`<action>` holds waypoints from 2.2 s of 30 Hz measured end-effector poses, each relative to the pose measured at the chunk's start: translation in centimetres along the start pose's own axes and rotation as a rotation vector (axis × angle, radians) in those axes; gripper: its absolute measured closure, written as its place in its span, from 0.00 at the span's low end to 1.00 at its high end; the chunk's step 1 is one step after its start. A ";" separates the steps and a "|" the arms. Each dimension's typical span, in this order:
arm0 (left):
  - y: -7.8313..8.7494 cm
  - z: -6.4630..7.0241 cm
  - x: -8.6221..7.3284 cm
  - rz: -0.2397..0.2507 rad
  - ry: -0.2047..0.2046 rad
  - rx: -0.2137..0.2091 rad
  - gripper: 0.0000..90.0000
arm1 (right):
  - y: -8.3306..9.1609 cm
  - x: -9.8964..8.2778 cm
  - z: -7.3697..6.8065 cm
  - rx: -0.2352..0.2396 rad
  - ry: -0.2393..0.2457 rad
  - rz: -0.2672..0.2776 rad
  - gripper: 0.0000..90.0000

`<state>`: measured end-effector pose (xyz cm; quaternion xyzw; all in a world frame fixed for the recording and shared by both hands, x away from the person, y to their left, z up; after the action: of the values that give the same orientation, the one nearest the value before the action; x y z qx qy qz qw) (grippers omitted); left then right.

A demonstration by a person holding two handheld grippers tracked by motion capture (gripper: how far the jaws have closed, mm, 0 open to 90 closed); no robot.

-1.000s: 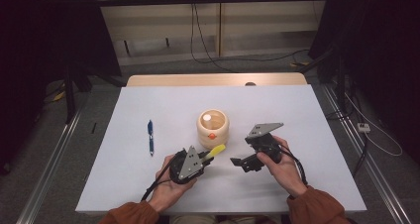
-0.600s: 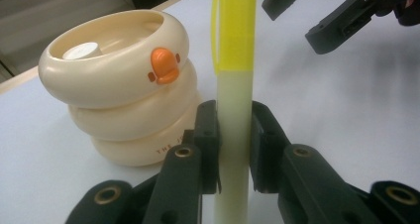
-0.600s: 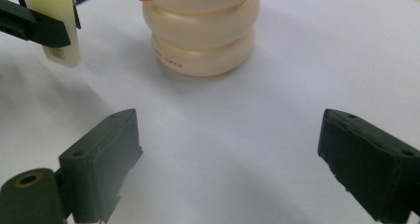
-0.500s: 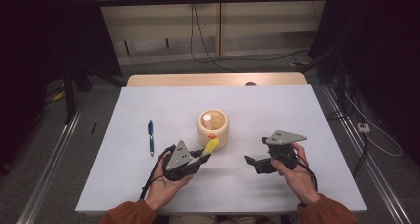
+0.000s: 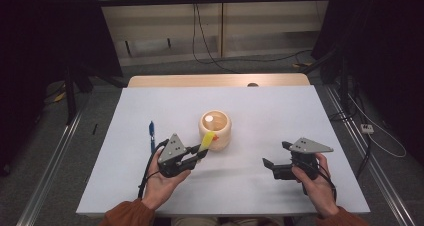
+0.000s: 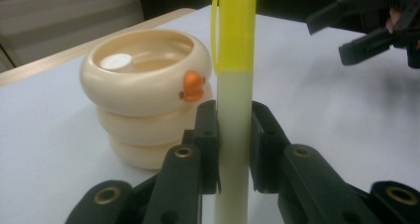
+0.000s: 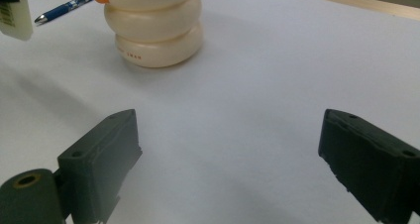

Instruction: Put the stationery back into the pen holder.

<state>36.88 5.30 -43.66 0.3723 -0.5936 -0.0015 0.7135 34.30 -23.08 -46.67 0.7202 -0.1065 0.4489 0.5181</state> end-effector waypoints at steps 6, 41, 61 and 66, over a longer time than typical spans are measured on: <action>0.9 -0.7 0.8 0.024 0.047 0.005 0.86 | 0.6 -0.8 0.1 -0.003 -0.029 0.026 0.08; 2.3 -4.7 7.5 0.117 0.144 0.035 0.86 | 1.0 -2.9 1.3 -0.023 -0.058 0.030 0.06; -0.8 -5.7 8.9 0.134 0.130 0.075 0.86 | 0.8 -3.0 0.9 0.008 -0.053 0.020 0.05; -1.5 -5.6 9.2 0.134 0.124 0.072 0.86 | 0.8 -3.0 0.9 0.007 -0.050 0.019 0.05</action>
<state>44.99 3.12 -36.78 0.3565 -0.5713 0.0905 0.7337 32.60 -25.10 -48.47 0.7319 -0.1245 0.4363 0.5083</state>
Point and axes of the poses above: each handheld gripper's, and its own axes: y roughly backward along the jaws, x roughly out of its top, z roughly to its right, the point moved 7 cm from there along -y, roughly forward along the jaws, and after that the axes turned 10 degrees about -z, right-handed, at the moved point
